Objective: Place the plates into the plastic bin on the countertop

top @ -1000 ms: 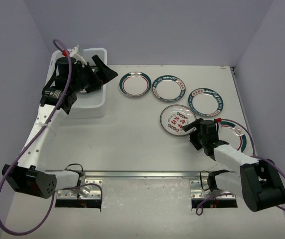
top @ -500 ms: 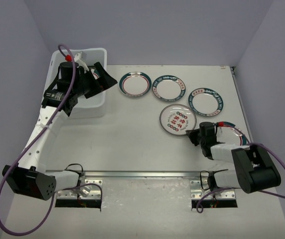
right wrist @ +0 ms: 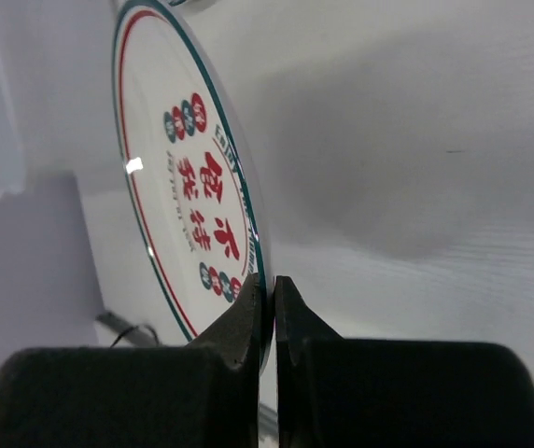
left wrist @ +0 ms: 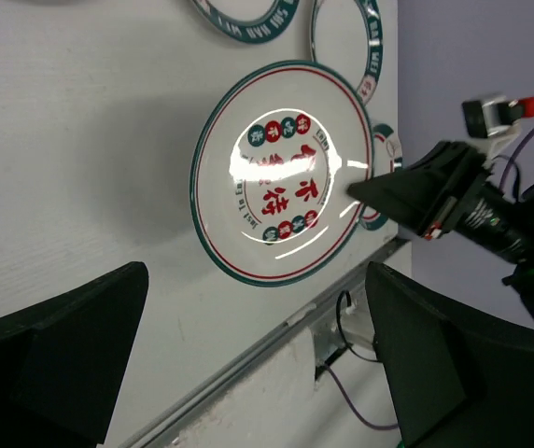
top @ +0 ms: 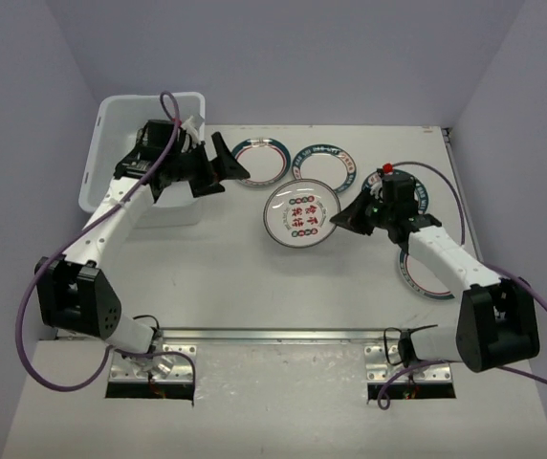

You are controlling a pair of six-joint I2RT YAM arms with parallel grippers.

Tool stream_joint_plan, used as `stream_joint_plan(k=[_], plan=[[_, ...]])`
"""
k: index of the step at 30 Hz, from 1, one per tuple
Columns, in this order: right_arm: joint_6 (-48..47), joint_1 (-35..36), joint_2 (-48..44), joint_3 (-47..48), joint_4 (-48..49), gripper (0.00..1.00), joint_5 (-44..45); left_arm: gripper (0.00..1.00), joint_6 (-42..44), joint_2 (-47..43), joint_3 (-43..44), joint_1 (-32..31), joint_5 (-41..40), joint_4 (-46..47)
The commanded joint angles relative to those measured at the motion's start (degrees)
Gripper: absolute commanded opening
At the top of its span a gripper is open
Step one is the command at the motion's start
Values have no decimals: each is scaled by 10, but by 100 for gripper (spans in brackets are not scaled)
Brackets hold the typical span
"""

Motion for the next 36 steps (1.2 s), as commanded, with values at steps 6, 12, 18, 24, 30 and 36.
stream_joint_plan(k=[6,12,18,24,30,36], plan=[[-61,4,29,157,-20,0,-349,94,36,48,-30,-13,161,49],[-6,5,49,170,37,0,-379,7,24,57,-17,-17,185,68],[-45,5,55,181,-47,89,-296,0,-10,44,20,2,93,66],[-103,1,33,192,-188,99,-119,0,-113,19,49,154,-32,69],[-99,-1,3,140,-192,99,-111,0,-200,13,28,278,-264,85],[-112,-5,-34,113,-199,99,-112,0,-203,184,169,305,-312,61]])
